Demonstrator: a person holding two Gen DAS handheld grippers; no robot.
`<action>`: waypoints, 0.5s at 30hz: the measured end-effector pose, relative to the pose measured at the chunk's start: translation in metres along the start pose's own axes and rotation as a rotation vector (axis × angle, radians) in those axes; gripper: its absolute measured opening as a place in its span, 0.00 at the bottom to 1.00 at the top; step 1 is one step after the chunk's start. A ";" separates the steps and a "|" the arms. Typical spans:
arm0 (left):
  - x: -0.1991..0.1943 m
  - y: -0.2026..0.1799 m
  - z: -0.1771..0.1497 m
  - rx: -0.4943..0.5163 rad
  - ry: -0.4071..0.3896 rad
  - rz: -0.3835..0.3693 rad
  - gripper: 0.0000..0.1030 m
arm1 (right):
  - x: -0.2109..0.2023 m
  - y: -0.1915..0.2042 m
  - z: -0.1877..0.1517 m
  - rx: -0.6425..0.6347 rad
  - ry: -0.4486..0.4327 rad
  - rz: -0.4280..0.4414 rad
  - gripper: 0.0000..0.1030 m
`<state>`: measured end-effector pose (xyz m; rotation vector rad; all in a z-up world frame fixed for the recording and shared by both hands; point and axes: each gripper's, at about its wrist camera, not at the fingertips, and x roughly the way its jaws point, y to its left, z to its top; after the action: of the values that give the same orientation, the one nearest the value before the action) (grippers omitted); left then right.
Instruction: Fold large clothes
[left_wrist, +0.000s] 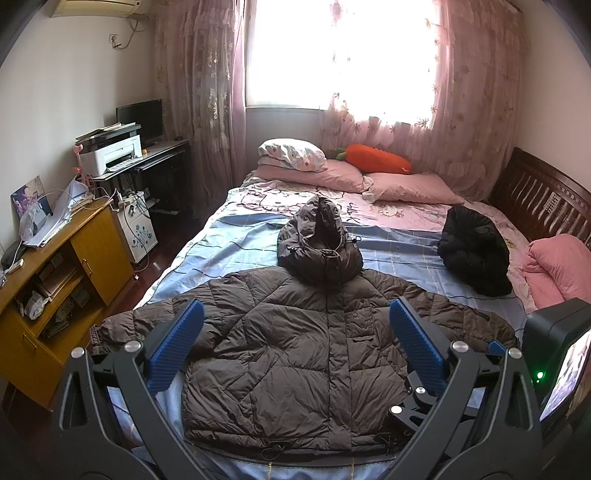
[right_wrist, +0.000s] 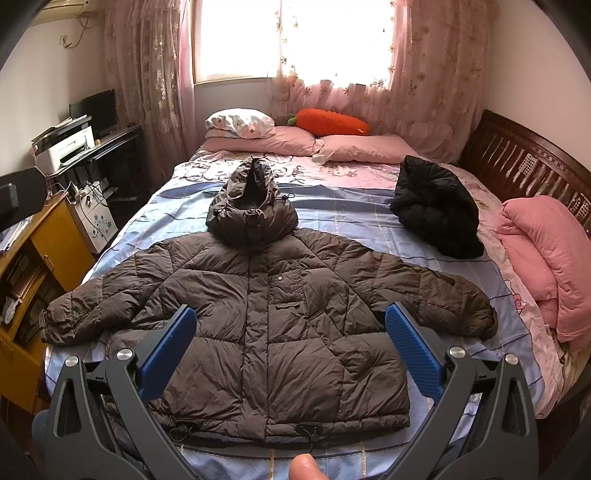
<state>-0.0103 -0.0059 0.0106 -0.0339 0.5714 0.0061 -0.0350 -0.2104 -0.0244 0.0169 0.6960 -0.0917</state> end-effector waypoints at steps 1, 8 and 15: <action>0.000 0.000 0.000 0.000 0.001 0.000 0.98 | 0.000 0.000 0.000 0.000 0.001 -0.001 0.99; 0.000 0.000 0.000 0.000 0.001 0.000 0.98 | 0.001 0.000 0.000 -0.001 0.001 -0.002 0.99; 0.015 0.001 -0.015 0.004 0.045 -0.032 0.98 | 0.031 -0.016 -0.006 -0.008 0.050 -0.088 0.99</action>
<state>-0.0056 -0.0057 -0.0101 -0.0393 0.6161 -0.0271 -0.0168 -0.2286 -0.0491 -0.0195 0.7475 -0.1735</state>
